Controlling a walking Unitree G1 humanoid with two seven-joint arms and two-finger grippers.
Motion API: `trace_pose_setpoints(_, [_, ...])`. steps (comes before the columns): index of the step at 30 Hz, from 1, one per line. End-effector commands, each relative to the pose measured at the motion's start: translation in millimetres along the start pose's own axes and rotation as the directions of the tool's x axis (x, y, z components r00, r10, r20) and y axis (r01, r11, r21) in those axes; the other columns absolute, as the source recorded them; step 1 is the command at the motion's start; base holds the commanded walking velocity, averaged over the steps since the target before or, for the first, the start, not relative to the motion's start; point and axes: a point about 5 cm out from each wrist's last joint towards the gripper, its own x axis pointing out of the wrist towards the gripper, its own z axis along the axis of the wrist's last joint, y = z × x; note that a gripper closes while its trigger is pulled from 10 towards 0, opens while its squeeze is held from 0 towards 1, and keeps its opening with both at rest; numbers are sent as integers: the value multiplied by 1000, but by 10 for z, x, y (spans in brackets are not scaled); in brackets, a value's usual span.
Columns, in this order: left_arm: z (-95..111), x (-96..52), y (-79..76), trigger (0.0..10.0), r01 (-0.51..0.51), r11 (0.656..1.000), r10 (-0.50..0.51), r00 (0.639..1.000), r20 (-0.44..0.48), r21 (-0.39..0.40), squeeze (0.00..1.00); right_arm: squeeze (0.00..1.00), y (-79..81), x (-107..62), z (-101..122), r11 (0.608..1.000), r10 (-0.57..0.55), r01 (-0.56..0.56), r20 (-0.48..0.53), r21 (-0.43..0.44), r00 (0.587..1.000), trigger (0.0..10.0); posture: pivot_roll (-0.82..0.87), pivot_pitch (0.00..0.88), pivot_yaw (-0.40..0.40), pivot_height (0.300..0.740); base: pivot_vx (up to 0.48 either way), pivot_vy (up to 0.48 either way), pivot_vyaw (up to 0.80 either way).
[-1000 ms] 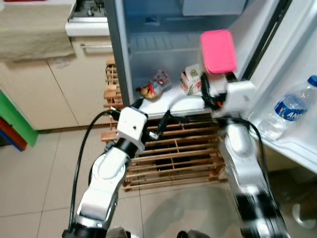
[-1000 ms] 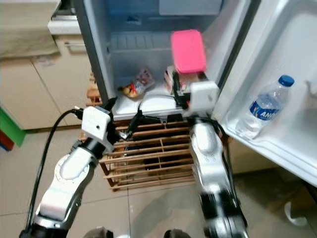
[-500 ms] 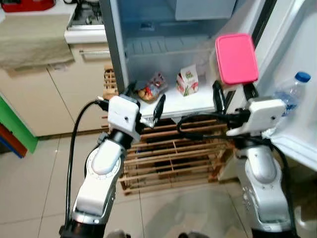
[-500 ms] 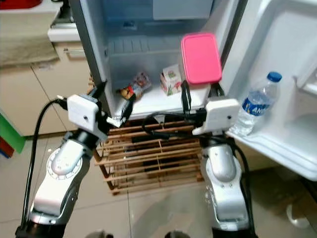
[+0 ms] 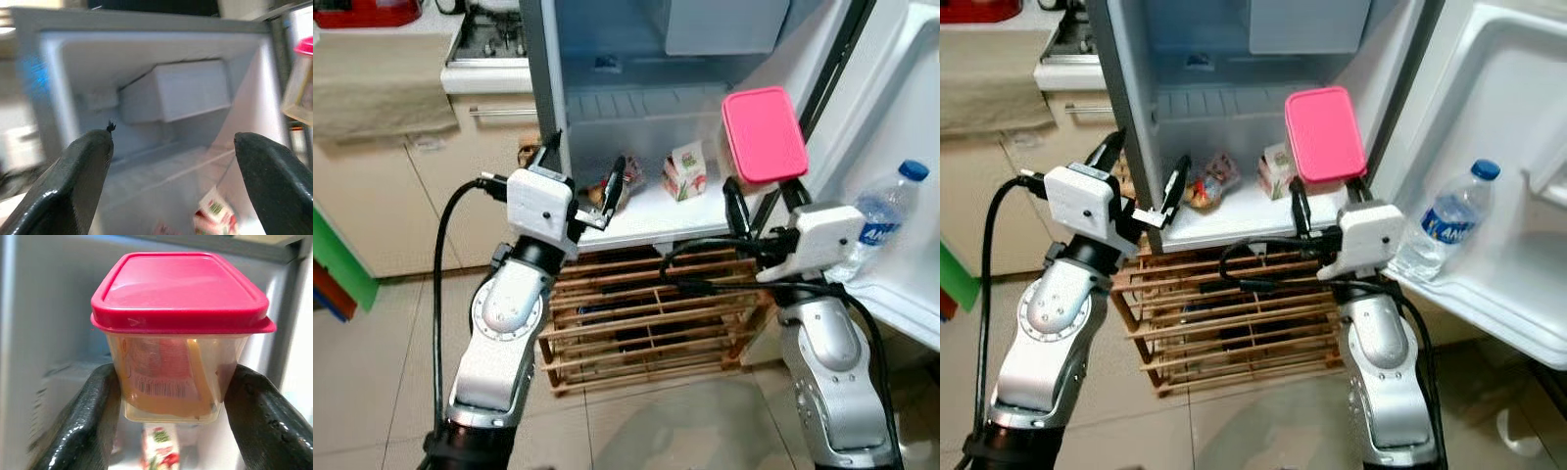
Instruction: Restocking fridge
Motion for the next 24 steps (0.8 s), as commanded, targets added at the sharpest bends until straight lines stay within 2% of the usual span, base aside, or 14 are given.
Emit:
trace_pose_setpoints(1, [-17, 39, -79, 10000, 53, 999, -53, 999, -7, -3, 0, 0, -27, 20, -21, 1000, -8, 8, -9, -3, 1000, 10000, 4, 0, 5, 740, 480, 0, 0])
trace_pose_setpoints(3, [-31, 53, -146, 10000, 120, 993, -120, 993, -20, -11, 0, 0, -19, 37, -30, 1000, -8, 8, -11, -3, 1000, 10000, 8, 0, 7, 740, 480, 0, 0])
trace_pose_setpoints(5, [-33, 68, -170, 10000, 143, 990, -144, 989, -23, -12, 0, 0, -5, 52, -42, 1000, -1, 1, -13, -3, 1000, 10000, 8, 0, 7, 740, 480, 0, 0])
trace_pose_setpoints(11, [-30, 101, -173, 10000, 146, 989, -146, 989, -17, -6, 0, 0, 10, 114, -75, 1000, 19, -19, -21, -2, 1000, 10000, 11, 0, 3, 740, 442, 0, 0])
trace_pose_setpoints(24, [-43, 85, -193, 10000, 159, 987, -160, 987, -30, -37, 0, 0, 87, 195, -165, 994, 103, -102, -58, 32, 993, 10000, 24, 0, -2, 740, 0, 0, 0])
